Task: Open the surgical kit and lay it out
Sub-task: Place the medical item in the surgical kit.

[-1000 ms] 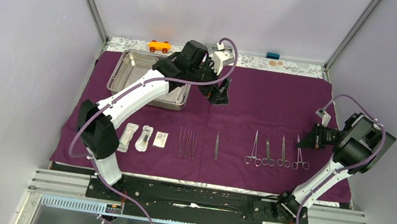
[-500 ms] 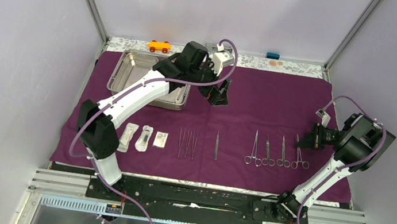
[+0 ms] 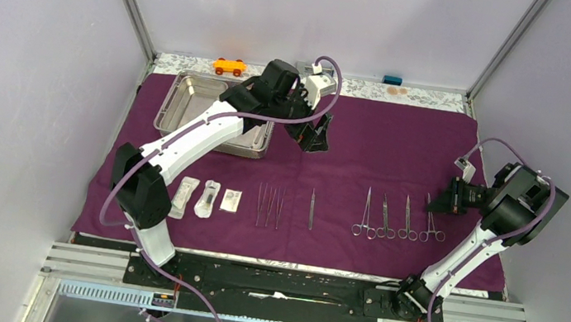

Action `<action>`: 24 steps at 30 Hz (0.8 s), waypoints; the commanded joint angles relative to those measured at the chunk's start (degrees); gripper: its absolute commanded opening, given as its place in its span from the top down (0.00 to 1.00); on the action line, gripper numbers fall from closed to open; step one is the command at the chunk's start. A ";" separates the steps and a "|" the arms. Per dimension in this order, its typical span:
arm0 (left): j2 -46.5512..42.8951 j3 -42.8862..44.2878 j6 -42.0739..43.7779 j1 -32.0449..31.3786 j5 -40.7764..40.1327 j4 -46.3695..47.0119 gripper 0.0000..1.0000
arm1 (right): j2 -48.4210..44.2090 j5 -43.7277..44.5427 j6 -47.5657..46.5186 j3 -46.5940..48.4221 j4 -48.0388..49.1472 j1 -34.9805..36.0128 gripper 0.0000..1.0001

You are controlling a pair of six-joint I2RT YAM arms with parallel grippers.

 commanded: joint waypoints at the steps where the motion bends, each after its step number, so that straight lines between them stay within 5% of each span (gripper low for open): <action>1: -2.57 0.20 0.18 -0.18 1.03 2.89 0.04 | 0.82 0.89 -0.31 1.63 2.78 -0.15 0.82; 24: -2.48 0.21 -0.06 -0.18 1.28 3.03 0.01 | 0.34 3.96 2.17 0.02 6.49 -0.19 0.68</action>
